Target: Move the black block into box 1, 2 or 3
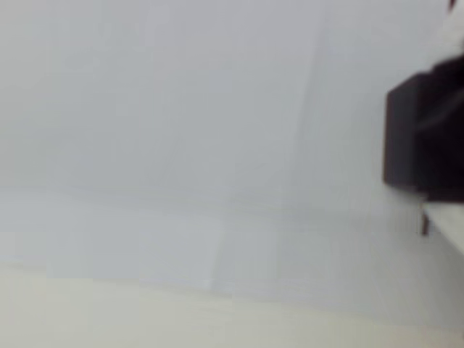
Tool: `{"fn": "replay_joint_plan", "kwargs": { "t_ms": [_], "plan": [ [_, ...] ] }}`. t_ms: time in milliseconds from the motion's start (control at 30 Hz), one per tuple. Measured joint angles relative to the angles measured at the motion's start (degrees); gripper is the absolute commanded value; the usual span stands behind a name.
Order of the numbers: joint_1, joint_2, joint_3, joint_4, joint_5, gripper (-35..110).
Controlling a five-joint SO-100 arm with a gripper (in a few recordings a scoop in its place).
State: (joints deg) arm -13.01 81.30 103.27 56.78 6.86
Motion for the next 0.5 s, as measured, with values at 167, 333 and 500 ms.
{"fn": "replay_joint_plan", "kwargs": {
  "t_ms": [167, 333, 500],
  "plan": [
    [2.11, 0.0, -5.54, 0.7, 0.62, 0],
    [3.6, 0.0, -10.2, 1.93, 0.62, 0],
    [7.91, 0.0, -15.21, 2.29, -0.26, 0]
  ]
}}
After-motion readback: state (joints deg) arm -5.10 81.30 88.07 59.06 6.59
